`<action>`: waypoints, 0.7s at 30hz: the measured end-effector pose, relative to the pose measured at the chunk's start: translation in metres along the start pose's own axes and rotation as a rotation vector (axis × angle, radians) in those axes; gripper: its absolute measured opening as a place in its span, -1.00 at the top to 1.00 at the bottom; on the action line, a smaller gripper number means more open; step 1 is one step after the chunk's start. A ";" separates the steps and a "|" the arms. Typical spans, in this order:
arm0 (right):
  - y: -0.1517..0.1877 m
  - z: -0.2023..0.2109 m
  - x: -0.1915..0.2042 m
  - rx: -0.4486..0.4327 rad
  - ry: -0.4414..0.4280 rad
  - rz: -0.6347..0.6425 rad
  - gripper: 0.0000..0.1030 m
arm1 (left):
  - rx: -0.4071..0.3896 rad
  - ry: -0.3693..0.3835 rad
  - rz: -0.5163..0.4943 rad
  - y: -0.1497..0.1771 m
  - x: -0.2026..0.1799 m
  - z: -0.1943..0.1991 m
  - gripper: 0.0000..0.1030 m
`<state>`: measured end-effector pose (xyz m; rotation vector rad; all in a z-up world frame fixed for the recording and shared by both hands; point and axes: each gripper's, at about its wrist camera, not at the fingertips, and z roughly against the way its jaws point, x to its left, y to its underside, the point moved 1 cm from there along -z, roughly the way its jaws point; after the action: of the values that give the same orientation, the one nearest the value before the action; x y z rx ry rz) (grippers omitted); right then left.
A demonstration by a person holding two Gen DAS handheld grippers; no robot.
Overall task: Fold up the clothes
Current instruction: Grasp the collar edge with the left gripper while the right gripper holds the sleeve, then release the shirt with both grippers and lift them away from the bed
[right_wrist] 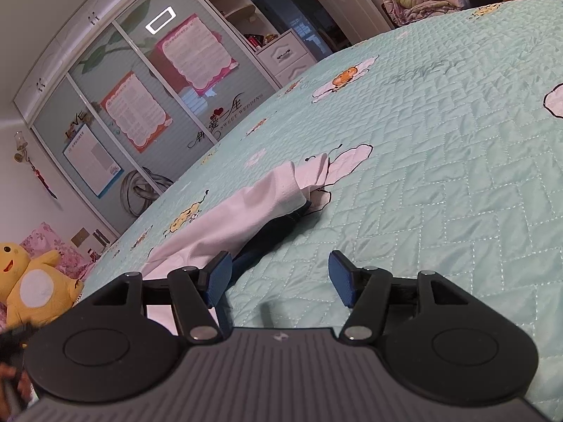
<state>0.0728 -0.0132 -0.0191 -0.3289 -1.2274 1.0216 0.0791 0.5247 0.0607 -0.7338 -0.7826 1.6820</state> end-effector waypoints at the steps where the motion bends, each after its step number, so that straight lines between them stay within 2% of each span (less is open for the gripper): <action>1: 0.000 0.000 0.000 0.000 0.000 0.001 -0.20 | 0.019 0.002 -0.028 0.010 -0.002 0.001 -0.58; 5: 0.000 0.001 0.001 0.002 -0.001 0.003 -0.22 | 0.059 -0.055 -0.158 0.027 -0.013 -0.019 -0.55; 7: 0.000 0.001 0.001 0.003 -0.001 0.004 -0.23 | 0.073 -0.067 -0.164 0.029 -0.012 -0.026 -0.26; 8: 0.000 0.001 0.001 0.003 -0.002 0.004 -0.23 | 0.079 -0.071 -0.165 0.030 -0.011 -0.030 0.49; 9: 0.001 0.001 0.001 0.003 -0.002 0.004 -0.23 | 0.088 -0.087 -0.163 0.026 -0.010 -0.030 0.87; 17: 0.000 0.002 0.002 0.004 -0.001 0.008 -0.24 | 0.117 -0.443 -0.298 -0.004 0.045 -0.041 0.82; 19: 0.000 0.002 0.003 0.005 -0.001 0.009 -0.24 | 0.152 -0.520 -0.341 0.005 0.048 -0.052 0.76; 21: 0.000 0.002 0.003 0.005 -0.001 0.011 -0.25 | 0.118 -0.550 -0.263 0.015 0.055 -0.045 0.12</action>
<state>0.0708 -0.0113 -0.0168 -0.3316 -1.2245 1.0344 0.0946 0.5813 0.0176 -0.0678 -1.0930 1.6831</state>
